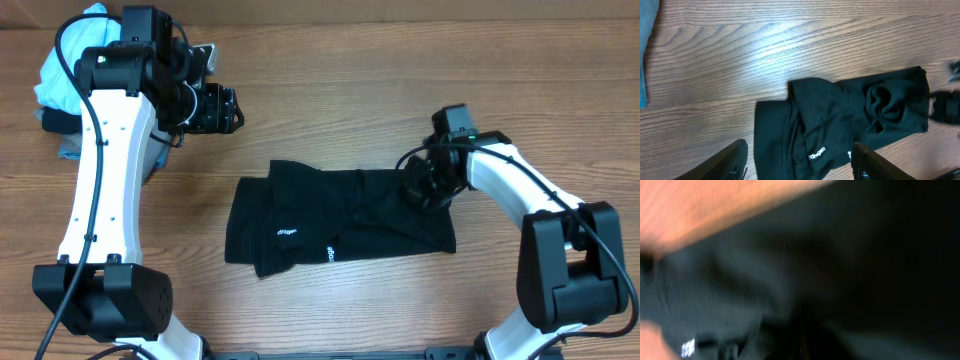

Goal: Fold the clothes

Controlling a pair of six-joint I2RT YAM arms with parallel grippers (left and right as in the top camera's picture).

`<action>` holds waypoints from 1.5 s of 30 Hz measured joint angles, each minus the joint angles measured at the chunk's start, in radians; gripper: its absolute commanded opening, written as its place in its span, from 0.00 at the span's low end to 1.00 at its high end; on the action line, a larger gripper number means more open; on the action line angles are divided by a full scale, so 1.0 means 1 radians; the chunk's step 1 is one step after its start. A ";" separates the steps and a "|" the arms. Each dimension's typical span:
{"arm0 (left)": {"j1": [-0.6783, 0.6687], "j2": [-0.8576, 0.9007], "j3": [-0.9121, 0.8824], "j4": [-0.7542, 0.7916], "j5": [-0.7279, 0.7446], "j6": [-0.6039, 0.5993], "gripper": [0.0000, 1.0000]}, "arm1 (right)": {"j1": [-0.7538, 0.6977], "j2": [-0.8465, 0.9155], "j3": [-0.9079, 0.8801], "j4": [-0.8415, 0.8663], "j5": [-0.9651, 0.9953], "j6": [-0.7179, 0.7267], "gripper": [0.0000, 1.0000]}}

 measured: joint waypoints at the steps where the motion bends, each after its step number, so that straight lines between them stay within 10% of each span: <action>1: 0.000 0.000 0.000 0.000 0.000 0.000 0.69 | 0.010 0.000 0.000 -0.024 -0.032 -0.013 0.04; 12: 0.000 0.000 0.000 0.000 0.000 0.000 0.69 | 0.097 -0.185 0.003 -0.163 -0.116 -0.161 0.17; 40: -0.143 0.000 0.000 -0.029 -0.024 0.000 0.71 | 0.244 -0.127 -0.214 0.087 -0.167 0.121 0.04; 45: -0.144 0.000 0.000 -0.034 -0.027 0.000 0.72 | 0.181 -0.201 -0.127 0.113 -0.139 0.097 0.27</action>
